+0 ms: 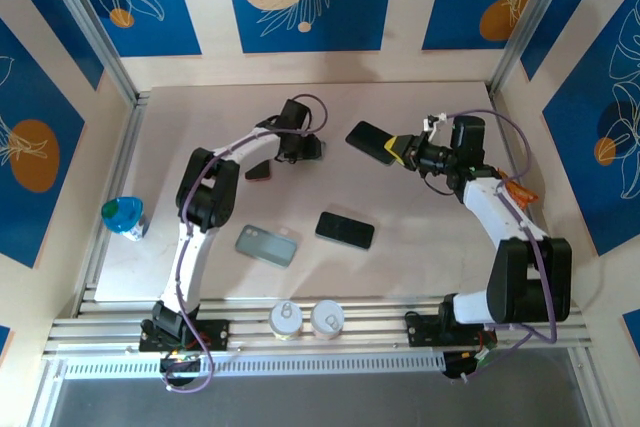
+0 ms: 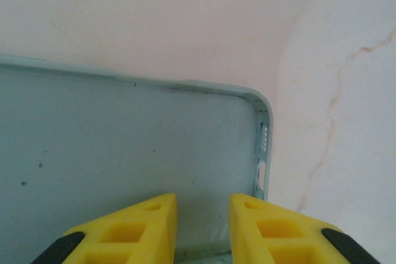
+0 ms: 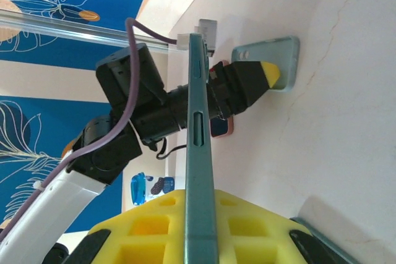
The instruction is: Put the phone into the phone case
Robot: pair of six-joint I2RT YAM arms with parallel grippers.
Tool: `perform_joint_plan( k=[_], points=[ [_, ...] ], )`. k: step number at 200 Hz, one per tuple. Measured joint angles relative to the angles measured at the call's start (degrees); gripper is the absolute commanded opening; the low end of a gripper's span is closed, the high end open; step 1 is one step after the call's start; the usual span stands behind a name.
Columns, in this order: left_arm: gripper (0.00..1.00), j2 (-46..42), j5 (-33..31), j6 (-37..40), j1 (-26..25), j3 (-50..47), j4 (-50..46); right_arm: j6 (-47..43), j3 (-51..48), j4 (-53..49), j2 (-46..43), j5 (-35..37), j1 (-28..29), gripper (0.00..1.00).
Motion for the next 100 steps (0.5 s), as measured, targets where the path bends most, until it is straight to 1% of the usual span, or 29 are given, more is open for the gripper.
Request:
perform_joint_plan(
  k=[48,100],
  points=[
    [0.28,-4.81,2.86,-5.62,-4.96,-8.55,3.8,-0.87,-2.93,-5.18,-9.25,1.25,-1.92,0.0],
    [0.27,-11.85,3.54,-14.67,-9.73,-20.57,9.7,-1.01,-9.79,-8.74,-14.16,1.22,-4.11,0.0]
  ],
)
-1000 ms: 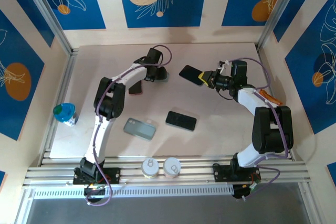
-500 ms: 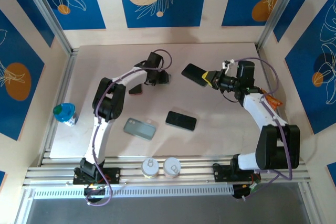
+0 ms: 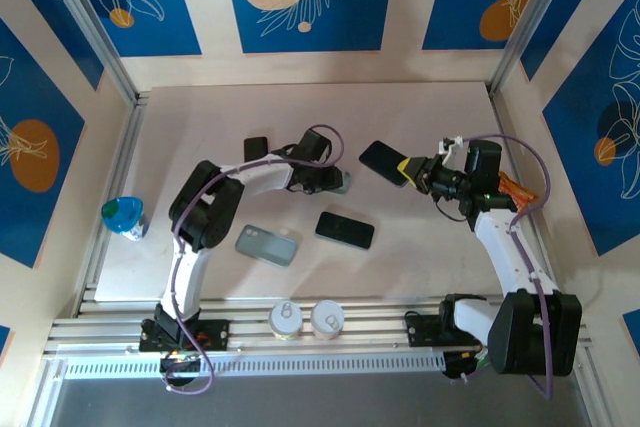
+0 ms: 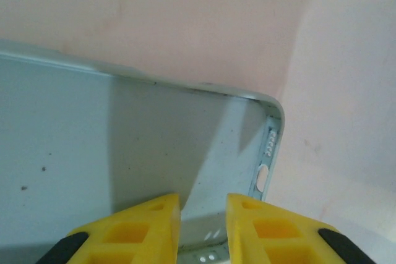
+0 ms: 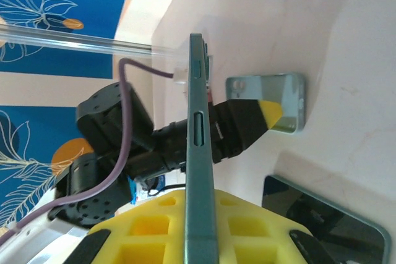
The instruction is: Put the phone into the phone case
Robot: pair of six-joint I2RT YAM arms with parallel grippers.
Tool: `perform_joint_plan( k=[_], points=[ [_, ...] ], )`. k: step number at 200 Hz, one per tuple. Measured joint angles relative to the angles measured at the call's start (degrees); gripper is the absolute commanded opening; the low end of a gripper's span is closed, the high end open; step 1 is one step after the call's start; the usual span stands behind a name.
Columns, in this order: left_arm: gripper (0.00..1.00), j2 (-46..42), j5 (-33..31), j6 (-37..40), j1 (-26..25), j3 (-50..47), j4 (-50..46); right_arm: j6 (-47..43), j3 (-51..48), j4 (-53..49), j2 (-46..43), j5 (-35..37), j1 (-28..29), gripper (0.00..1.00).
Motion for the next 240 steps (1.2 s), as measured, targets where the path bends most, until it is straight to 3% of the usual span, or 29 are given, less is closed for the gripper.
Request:
perform_joint_plan(
  k=[31,83,128,164,190,240],
  points=[
    [0.28,-3.48,0.09,-3.15,-0.48,-4.07,0.66,-0.42,-2.01,-1.42,-0.81,-0.02,-0.55,0.0],
    [0.29,-12.59,-2.91,-1.31,1.7,-5.09,0.87,-5.22,-0.94,-4.39,0.61,1.29,2.43,0.0],
    [0.33,-21.38,-2.93,0.42,10.27,-14.84,6.8,-10.71,8.46,-8.28,12.17,1.55,10.75,0.0],
    [0.47,-21.42,1.29,1.2,15.41,-23.93,14.95,-11.91,15.02,-8.68,21.14,2.05,16.26,0.0],
    [0.48,-20.72,5.6,-0.33,17.77,-30.08,21.97,-11.76,19.67,-8.2,28.68,1.66,18.53,0.0],
    [0.53,-17.84,11.63,-1.81,18.69,-30.69,31.32,-10.86,26.08,-6.29,39.93,1.18,21.7,0.0]
  ],
)
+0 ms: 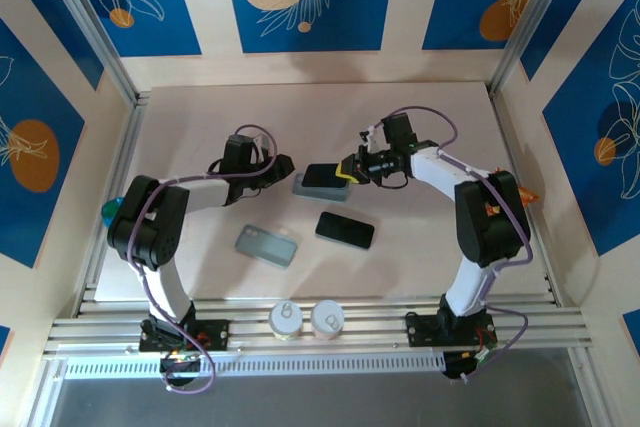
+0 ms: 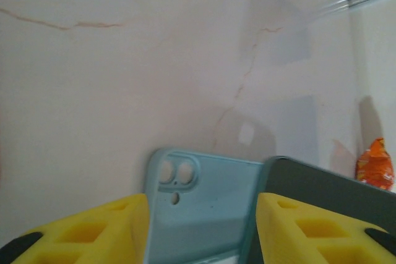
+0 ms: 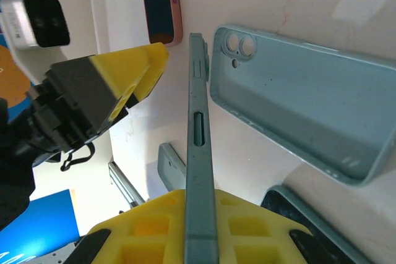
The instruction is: Put the phone into the phone case
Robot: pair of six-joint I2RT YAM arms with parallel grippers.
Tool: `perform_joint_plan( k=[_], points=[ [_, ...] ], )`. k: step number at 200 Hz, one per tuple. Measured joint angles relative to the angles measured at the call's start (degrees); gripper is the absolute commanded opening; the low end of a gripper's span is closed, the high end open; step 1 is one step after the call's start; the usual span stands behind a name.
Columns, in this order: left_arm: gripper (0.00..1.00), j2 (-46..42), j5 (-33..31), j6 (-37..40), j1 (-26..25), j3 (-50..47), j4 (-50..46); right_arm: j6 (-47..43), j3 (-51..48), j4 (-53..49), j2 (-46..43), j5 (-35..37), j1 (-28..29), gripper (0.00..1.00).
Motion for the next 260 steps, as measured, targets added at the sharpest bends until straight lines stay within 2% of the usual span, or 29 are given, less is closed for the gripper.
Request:
perform_joint_plan(
  k=[113,260],
  points=[
    [0.54,2.08,3.37,-1.88,0.13,-1.6,7.54,3.78,1.05,5.4,7.39,-1.73,2.34,0.0],
    [0.53,4.35,5.27,-1.99,-0.04,-2.6,8.09,3.26,2.34,5.31,10.03,-2.99,1.36,0.0]
  ],
)
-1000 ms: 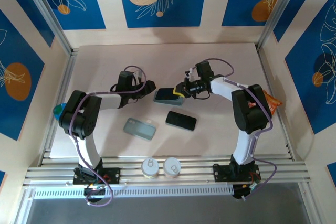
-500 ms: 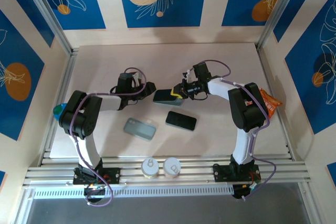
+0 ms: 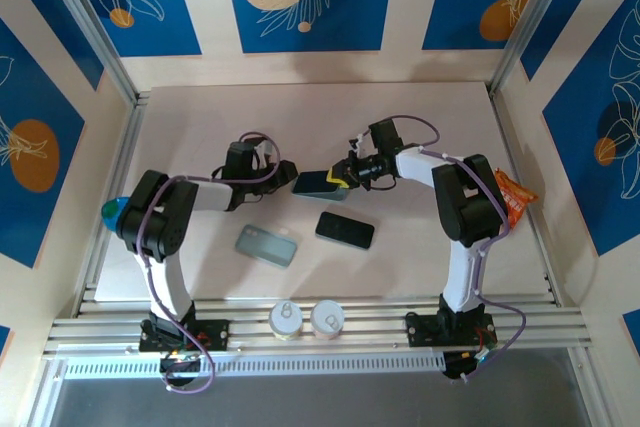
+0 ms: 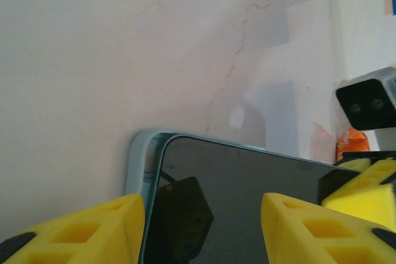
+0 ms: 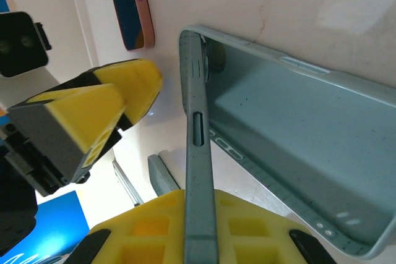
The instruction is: Put the phone into the phone case
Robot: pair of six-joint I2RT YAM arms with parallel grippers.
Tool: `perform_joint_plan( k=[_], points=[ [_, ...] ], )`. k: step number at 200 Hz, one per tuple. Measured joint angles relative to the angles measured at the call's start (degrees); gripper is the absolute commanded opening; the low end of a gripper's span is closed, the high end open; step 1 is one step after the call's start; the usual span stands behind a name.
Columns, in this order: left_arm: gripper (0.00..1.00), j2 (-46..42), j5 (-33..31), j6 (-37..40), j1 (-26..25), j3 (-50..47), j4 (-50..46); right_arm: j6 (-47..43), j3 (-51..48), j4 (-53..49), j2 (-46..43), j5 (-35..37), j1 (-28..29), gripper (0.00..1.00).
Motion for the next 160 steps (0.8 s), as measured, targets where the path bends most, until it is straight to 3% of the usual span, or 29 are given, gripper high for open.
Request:
perform_joint_plan(
  k=[160],
  points=[
    [0.52,2.14,-0.59,-1.05,-0.74,1.29,-0.79,-2.93,5.38,-2.84,4.39,-2.12,0.15,0.0]
  ],
)
